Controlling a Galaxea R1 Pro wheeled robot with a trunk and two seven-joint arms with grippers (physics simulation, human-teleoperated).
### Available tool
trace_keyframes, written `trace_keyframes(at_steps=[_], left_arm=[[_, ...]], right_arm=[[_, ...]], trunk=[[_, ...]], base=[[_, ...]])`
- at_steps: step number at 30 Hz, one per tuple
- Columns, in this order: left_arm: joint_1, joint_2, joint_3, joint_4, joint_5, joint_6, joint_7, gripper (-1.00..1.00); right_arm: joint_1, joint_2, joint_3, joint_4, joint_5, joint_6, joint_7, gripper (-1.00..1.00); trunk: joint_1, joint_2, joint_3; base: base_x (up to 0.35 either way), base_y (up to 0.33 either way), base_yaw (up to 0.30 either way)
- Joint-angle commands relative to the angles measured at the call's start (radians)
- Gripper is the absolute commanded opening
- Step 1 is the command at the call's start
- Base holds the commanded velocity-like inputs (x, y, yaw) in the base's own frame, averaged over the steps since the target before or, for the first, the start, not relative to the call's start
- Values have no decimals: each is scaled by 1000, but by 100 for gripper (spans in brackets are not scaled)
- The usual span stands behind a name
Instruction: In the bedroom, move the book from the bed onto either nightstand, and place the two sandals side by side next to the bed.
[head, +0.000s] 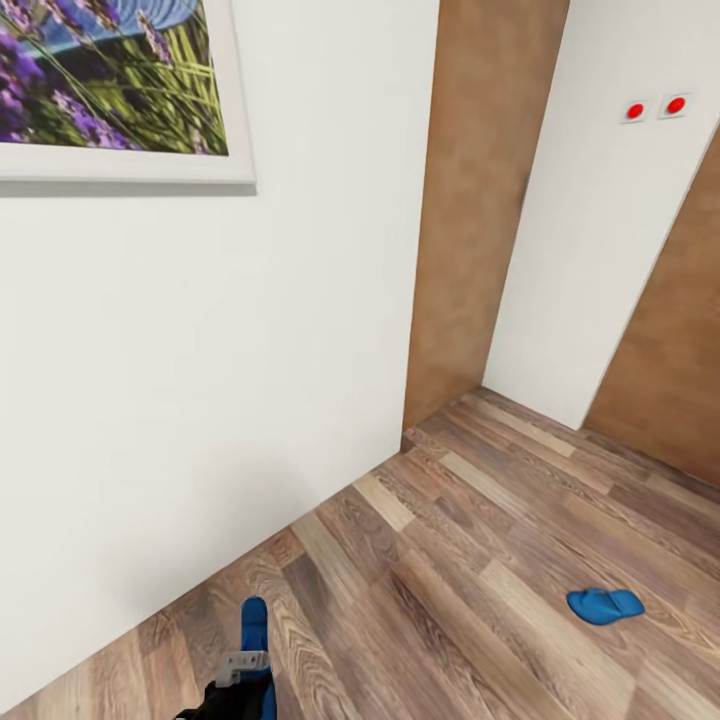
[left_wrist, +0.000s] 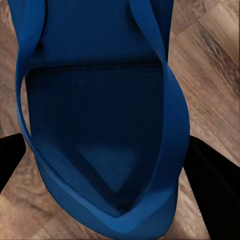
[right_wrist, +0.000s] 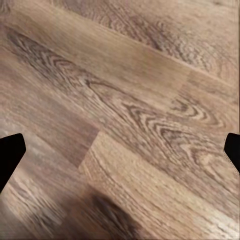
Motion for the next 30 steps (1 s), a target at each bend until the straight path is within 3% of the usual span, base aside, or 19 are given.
trace_keyframes(at_steps=[1, 14, 30], left_arm=[[-1, 0, 7, 1, 3, -1, -8, -100], [-1, 0, 7, 1, 4, -1, -9, -100], [-1, 0, 7, 1, 4, -1, -9, -100]], right_arm=[[-1, 0, -2, 1, -6, 2, 4, 100], [-1, 0, -2, 1, -6, 2, 5, 100], [-1, 0, -2, 1, -6, 2, 5, 100]], trunk=[[0, 0, -1], [0, 0, -9], [0, 0, -10]], base=[[106, 0, -167], [38, 0, -239], [309, 0, -28]])
